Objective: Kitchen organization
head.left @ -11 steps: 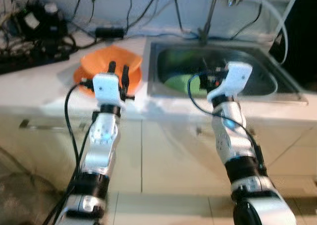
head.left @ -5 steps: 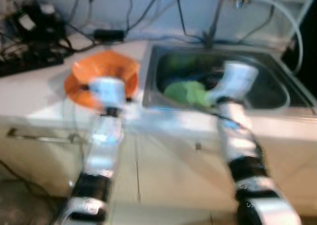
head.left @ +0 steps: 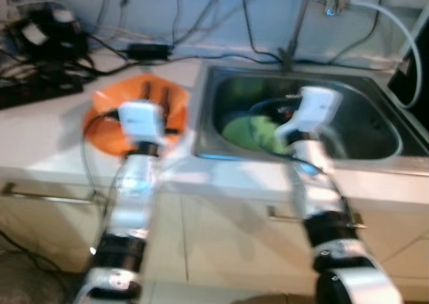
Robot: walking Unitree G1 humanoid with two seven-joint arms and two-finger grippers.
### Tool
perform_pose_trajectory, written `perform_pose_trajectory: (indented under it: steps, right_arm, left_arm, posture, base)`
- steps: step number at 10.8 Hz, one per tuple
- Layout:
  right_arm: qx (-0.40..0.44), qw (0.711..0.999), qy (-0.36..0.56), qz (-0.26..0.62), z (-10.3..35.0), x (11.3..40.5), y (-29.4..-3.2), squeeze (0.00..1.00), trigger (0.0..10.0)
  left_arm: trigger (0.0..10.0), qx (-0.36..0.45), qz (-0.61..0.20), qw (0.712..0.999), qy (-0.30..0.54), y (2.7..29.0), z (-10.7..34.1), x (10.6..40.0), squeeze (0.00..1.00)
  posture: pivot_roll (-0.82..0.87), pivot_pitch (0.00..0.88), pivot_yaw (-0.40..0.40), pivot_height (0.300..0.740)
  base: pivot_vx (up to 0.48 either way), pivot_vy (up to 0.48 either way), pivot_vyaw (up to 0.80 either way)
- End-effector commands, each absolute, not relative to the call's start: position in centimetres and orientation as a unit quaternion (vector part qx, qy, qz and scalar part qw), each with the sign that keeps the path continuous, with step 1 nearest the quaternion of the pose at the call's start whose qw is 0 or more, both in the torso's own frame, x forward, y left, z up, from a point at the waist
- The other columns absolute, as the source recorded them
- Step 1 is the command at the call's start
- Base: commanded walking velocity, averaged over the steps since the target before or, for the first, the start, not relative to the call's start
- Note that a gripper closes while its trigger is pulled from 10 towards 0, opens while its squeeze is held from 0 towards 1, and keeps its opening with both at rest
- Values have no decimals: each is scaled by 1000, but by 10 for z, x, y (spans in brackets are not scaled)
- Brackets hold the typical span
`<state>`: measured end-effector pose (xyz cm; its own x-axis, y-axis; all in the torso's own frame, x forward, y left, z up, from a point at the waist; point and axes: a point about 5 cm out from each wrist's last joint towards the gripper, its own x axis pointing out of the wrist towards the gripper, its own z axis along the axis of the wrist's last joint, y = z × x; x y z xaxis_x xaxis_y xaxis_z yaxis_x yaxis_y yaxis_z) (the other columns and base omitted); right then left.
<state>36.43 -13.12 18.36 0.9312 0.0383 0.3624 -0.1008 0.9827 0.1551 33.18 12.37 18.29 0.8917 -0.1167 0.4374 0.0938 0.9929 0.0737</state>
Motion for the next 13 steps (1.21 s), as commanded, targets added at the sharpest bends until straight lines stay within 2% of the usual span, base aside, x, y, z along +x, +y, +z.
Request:
perform_pose_trajectory:
  steps: [1, 5, 6, 7, 8, 9, 10, 13]
  right_arm:
    - [92, 977, -186, 40, 186, 364, -127, 0, 10000]
    - [99, 978, -179, 44, 183, 365, -124, 0, 10000]
    - [100, 978, -178, 45, 183, 365, -124, 0, 10000]
    - [99, 978, -177, 46, 182, 364, -123, 0, 10000]
    - [99, 979, -175, 45, 181, 364, -124, 0, 10000]
    - [98, 979, -173, 45, 180, 363, -124, 0, 10000]
    - [99, 980, -165, 51, 177, 364, -123, 0, 10000]
    - [84, 982, -162, 39, 166, 360, -130, 0, 10000]
  left_arm:
    - [10000, 35, -50, 970, -235, 130, 188, 330, 0]
    - [10000, 11, -32, 975, -217, 142, 203, 332, 0]
    - [10000, -16, -29, 978, -204, 143, 204, 334, 0]
    - [10000, -56, -11, 983, -172, 147, 201, 335, 0]
    - [10000, -150, 22, 978, -142, 151, 197, 332, 0]
    - [10000, -205, 48, 969, -130, 158, 199, 331, 0]
    - [10000, -230, 64, 963, -125, 167, 203, 330, 0]
    - [10000, -141, 31, 977, -154, 168, 205, 321, 0]
  posture:
    - [205, 0, -30, 740]
    - [220, 0, -36, 740]
    - [217, 0, -35, 740]
    - [213, 0, -32, 740]
    - [213, 0, -30, 740]
    - [219, 0, -30, 740]
    - [221, 0, -32, 740]
    - [215, 0, -29, 740]
  base:
    - [0, 0, 0]
    - [0, 0, 0]
    - [0, 0, 0]
    - [0, 0, 0]
    - [0, 0, 0]
    - [0, 0, 0]
    - [0, 0, 0]
    - [0, 0, 0]
